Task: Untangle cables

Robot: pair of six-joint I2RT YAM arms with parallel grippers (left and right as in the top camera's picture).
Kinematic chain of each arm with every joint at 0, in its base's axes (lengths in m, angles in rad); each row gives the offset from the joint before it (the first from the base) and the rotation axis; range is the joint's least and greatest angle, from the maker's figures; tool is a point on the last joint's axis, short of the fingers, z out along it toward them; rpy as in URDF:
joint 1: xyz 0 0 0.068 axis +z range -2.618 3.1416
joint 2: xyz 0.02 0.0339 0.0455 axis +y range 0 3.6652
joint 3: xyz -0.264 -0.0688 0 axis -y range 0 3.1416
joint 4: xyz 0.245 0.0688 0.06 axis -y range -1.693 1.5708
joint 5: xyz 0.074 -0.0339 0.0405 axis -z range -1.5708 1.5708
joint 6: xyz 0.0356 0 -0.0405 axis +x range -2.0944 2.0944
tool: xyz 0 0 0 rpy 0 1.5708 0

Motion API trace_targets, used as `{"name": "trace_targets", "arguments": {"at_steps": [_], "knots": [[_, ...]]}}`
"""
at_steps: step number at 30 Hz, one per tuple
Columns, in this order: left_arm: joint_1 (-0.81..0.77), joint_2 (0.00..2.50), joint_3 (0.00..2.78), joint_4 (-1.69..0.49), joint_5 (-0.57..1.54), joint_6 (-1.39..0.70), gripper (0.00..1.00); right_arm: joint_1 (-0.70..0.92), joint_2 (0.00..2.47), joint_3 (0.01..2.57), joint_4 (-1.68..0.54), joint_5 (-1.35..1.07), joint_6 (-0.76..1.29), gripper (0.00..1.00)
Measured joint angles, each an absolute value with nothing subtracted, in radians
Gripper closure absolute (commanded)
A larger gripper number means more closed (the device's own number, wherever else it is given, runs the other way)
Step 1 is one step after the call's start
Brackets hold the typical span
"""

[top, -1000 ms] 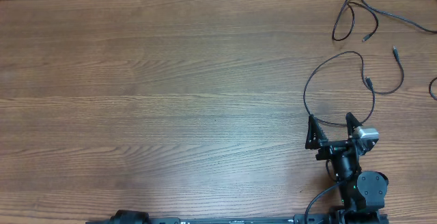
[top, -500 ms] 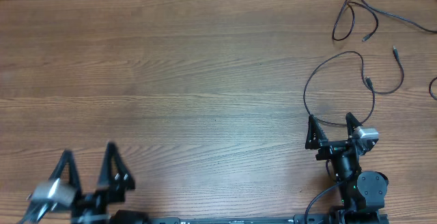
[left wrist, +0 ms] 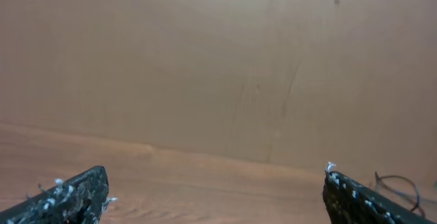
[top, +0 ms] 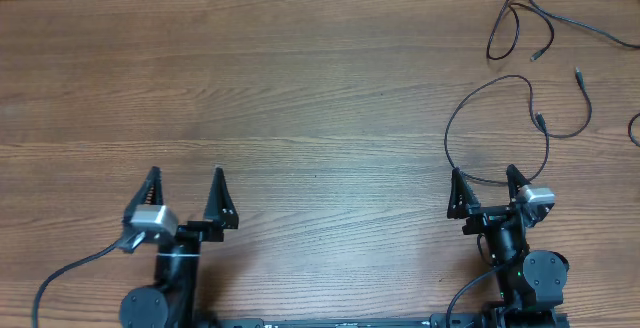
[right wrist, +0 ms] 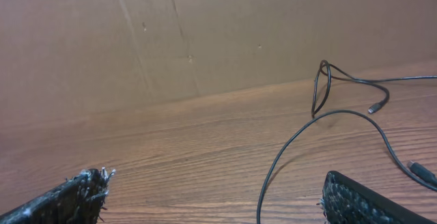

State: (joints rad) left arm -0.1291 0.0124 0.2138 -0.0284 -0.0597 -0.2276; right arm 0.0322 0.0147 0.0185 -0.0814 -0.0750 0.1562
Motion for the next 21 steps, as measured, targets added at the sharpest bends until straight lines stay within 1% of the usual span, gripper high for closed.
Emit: {"name": "trace_targets", "arguments": {"at_steps": [17,20,21], "knots": [[-0.129,0.012,0.051,0.025,-0.040,-0.085,0.01,0.032,0.015,0.019,-0.081,-0.075,0.155,0.00],[-0.129,0.012,0.026,0.012,-0.040,-0.072,0.00,0.032,0.015,0.019,-0.081,-0.075,0.156,0.00],[-0.129,0.012,0.024,-0.027,-0.041,-0.070,0.01,0.032,0.015,0.019,-0.081,-0.075,0.156,0.00]]}}
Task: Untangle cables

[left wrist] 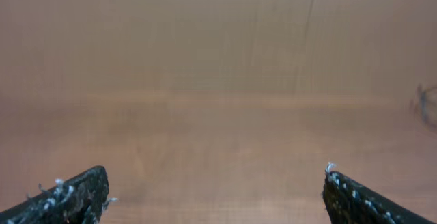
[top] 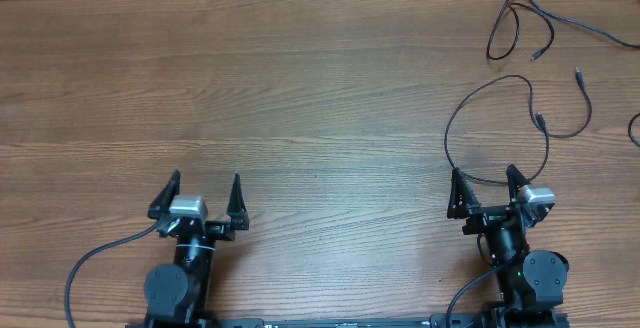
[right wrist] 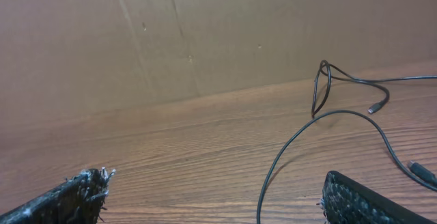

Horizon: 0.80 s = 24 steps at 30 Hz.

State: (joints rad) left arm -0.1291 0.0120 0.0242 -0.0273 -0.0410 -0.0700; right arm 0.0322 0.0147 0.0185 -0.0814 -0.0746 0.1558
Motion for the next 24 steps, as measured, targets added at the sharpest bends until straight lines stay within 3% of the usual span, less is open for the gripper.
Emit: {"name": "trace_targets", "arguments": {"at_steps": [24], "knots": [[-0.109,0.014,0.009,-0.076,-0.041,-0.049,0.00,0.032,0.015,0.019,-0.081,-0.075,0.156,0.00]]}}
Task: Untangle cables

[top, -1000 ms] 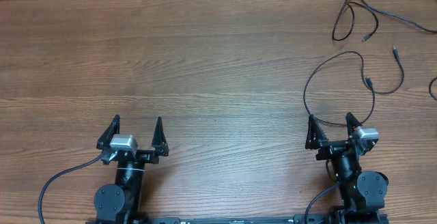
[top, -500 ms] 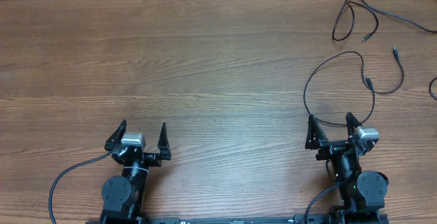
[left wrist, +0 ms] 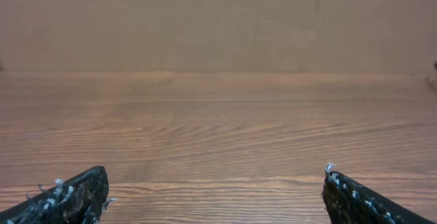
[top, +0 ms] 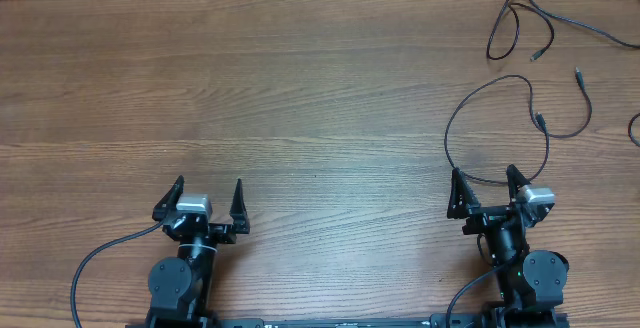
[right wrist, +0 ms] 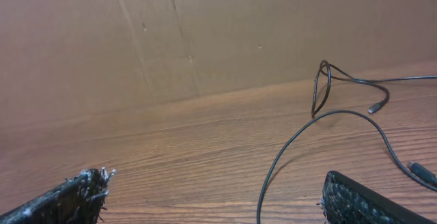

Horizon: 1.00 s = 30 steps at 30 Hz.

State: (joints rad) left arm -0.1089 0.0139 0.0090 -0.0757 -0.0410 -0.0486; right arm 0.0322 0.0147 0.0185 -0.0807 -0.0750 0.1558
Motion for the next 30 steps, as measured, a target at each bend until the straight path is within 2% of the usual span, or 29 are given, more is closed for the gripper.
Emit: {"name": "trace_targets", "arguments": {"at_steps": [7,30], "knots": [[-0.038,0.014,0.009,-0.076,-0.041,-0.049,0.01,0.032,0.015,0.019,-0.081,-0.075,0.156,0.00],[-0.037,0.014,0.009,-0.076,-0.041,-0.049,0.00,0.032,0.015,0.019,-0.081,-0.074,0.155,0.00]]}}
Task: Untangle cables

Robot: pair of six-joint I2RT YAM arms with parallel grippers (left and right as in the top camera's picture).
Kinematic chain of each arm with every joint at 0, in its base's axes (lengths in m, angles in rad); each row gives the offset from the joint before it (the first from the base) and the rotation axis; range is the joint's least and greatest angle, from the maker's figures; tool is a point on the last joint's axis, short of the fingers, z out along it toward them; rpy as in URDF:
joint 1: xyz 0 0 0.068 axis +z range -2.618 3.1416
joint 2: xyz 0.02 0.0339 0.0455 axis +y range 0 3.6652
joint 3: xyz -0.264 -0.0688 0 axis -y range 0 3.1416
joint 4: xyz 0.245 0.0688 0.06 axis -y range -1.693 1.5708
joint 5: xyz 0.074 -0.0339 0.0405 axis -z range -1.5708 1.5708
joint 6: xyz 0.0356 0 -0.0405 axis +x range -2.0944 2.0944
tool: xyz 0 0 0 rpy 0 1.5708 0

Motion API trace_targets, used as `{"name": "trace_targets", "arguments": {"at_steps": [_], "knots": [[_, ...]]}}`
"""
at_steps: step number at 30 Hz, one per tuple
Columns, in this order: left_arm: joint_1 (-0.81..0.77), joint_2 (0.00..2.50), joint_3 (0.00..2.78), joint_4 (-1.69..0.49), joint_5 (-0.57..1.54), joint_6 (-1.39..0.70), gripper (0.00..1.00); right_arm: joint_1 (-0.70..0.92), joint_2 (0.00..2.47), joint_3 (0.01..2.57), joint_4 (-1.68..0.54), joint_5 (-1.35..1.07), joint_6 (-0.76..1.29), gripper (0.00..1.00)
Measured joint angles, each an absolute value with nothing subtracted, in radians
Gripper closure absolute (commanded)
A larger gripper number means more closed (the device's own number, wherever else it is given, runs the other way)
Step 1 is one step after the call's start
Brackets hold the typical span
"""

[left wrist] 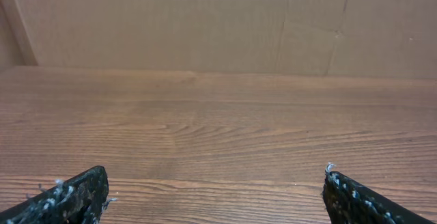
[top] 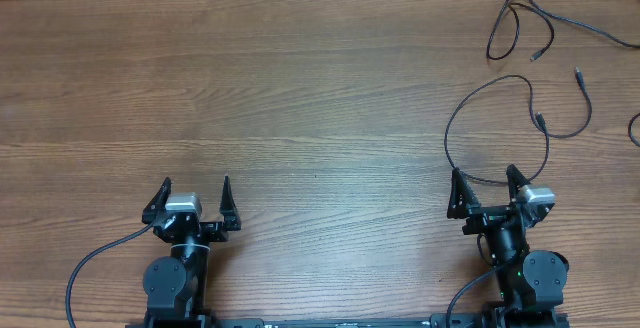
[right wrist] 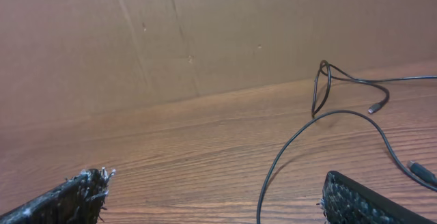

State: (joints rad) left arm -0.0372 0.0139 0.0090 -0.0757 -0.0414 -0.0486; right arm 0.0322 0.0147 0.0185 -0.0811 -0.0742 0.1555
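Thin black cables lie on the right of the wooden table. One cable forms a wide loop whose near side runs between the fingers of my right gripper, which is open; the same loop shows in the right wrist view. A second cable is bunched at the far right corner, also seen as the bunched cable. My left gripper stands open near the front edge at the left, with only bare wood between its fingertips.
A cardboard wall stands along the table's back edge. More cable ends run off the right edge. The wooden table spreads across the middle and left.
My left gripper has shifted slightly to the left and its wrist view has turned to the left. The right gripper and the cables are unchanged.
My left gripper was wide open, raised and facing the cardboard wall. Then it sat lower near the front edge, its view swinging down onto the table, and it has since edged left. The right gripper stayed open around the loop throughout.
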Motion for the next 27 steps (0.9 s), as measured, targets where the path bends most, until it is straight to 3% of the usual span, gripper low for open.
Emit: {"name": "trace_targets", "arguments": {"at_steps": [14,27], "knots": [[-0.037,0.014,0.009,-0.076,-0.041,-0.049,0.00,0.032,0.015,0.019,-0.083,-0.066,-0.055,0.00],[-0.037,0.014,0.009,-0.076,-0.041,-0.049,0.00,0.032,0.015,0.019,-0.083,-0.063,-0.098,0.00]]}}
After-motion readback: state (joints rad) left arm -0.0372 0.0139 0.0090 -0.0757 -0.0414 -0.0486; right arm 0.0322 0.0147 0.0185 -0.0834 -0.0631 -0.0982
